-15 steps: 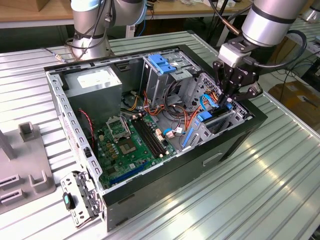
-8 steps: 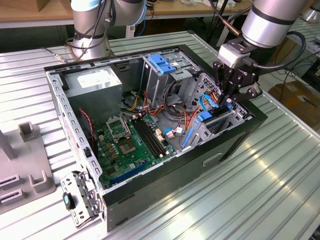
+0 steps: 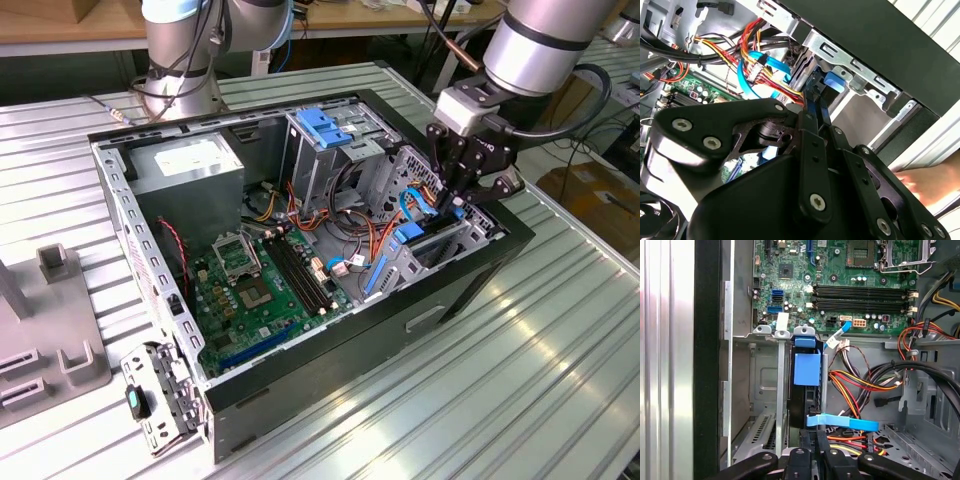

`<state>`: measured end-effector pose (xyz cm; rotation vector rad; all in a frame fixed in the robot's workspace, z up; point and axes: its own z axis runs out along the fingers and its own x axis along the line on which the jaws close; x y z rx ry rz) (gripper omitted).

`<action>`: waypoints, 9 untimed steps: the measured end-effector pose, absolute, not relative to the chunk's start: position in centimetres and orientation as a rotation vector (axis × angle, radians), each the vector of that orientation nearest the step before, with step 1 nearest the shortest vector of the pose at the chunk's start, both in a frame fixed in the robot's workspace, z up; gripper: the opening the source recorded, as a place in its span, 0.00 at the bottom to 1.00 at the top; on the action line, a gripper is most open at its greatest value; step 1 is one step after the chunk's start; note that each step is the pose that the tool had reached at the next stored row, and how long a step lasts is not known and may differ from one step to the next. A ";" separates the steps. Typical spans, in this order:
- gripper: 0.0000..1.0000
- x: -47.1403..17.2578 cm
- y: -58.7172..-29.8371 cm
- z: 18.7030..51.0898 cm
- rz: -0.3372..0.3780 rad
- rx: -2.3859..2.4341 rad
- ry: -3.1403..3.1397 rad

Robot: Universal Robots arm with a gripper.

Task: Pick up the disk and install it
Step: 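Insert the second disk wire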

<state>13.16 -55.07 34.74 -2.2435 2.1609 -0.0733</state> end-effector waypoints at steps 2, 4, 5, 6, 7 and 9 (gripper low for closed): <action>0.16 13.2 -55.1 34.7 -0.073 -2.243 2.161; 0.16 13.1 -55.1 34.7 -0.070 -2.240 2.161; 0.16 13.1 -55.1 34.7 -0.070 -2.238 2.164; 0.16 13.1 -55.1 34.7 -0.070 -2.236 2.165; 0.16 13.1 -55.1 34.7 -0.070 -2.234 2.167; 0.16 13.1 -55.1 34.7 -0.070 -2.229 2.172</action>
